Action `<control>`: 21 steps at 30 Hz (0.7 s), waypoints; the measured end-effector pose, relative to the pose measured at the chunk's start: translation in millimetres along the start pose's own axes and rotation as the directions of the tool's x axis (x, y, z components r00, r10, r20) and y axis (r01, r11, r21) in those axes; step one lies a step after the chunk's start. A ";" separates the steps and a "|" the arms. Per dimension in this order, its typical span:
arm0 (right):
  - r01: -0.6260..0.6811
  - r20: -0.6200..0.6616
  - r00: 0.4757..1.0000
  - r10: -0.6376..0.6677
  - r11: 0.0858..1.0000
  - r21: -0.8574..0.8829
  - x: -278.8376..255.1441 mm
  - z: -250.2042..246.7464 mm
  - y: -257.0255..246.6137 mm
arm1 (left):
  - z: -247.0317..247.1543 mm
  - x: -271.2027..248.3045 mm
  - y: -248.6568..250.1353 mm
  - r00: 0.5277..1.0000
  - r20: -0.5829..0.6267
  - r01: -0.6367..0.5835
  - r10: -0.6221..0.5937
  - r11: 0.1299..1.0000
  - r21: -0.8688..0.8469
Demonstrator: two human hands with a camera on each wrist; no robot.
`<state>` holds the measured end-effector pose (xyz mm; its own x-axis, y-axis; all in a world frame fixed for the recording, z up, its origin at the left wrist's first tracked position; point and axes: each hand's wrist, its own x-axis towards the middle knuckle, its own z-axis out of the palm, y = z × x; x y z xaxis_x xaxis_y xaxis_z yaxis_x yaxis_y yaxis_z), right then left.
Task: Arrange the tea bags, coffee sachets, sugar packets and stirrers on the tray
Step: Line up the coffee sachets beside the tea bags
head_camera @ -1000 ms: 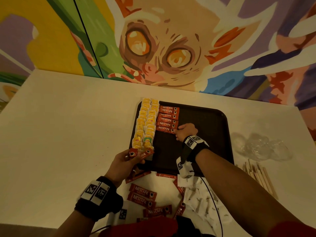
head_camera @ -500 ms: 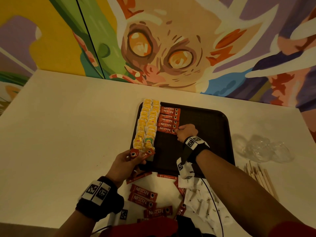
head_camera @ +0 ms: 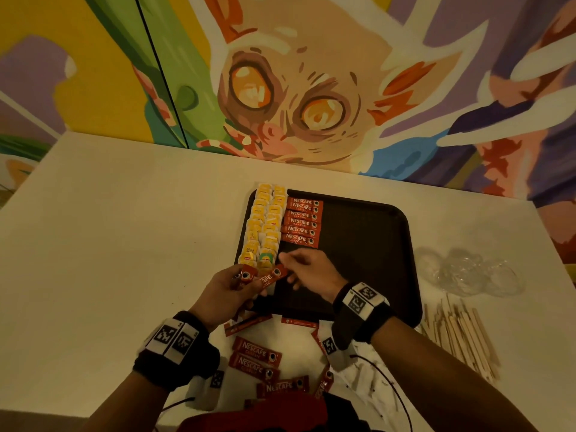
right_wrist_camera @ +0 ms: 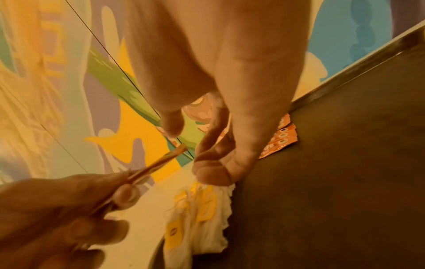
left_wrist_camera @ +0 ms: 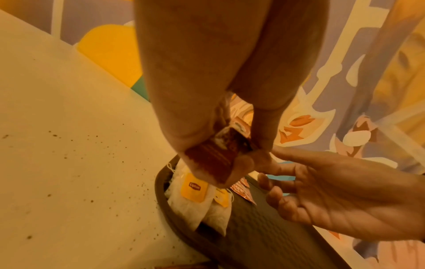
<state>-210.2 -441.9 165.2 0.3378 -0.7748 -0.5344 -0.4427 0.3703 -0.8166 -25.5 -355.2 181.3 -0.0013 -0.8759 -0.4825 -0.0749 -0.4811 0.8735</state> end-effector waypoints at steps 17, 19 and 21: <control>0.040 -0.086 0.996 -0.008 0.922 0.384 -30.1 1.2 24.4 | 6.0 0.7 -7.4 0.956 -0.259 -0.133 0.135 0.991 0.027; 0.033 -0.102 0.995 0.011 0.911 0.412 -30.0 0.3 26.0 | 9.0 1.7 -8.5 0.948 -0.288 -0.138 0.135 0.990 0.010; 0.041 -0.124 0.992 0.013 0.905 0.423 -30.0 0.2 26.4 | 11.0 3.0 -9.2 0.945 -0.303 -0.129 0.123 0.992 0.001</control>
<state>-231.8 -408.8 159.7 0.2266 -0.8275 -0.5137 -0.0353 0.5201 -0.8534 -35.8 -353.0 171.1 0.2913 -0.8983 -0.3290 -0.0755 -0.3645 0.9282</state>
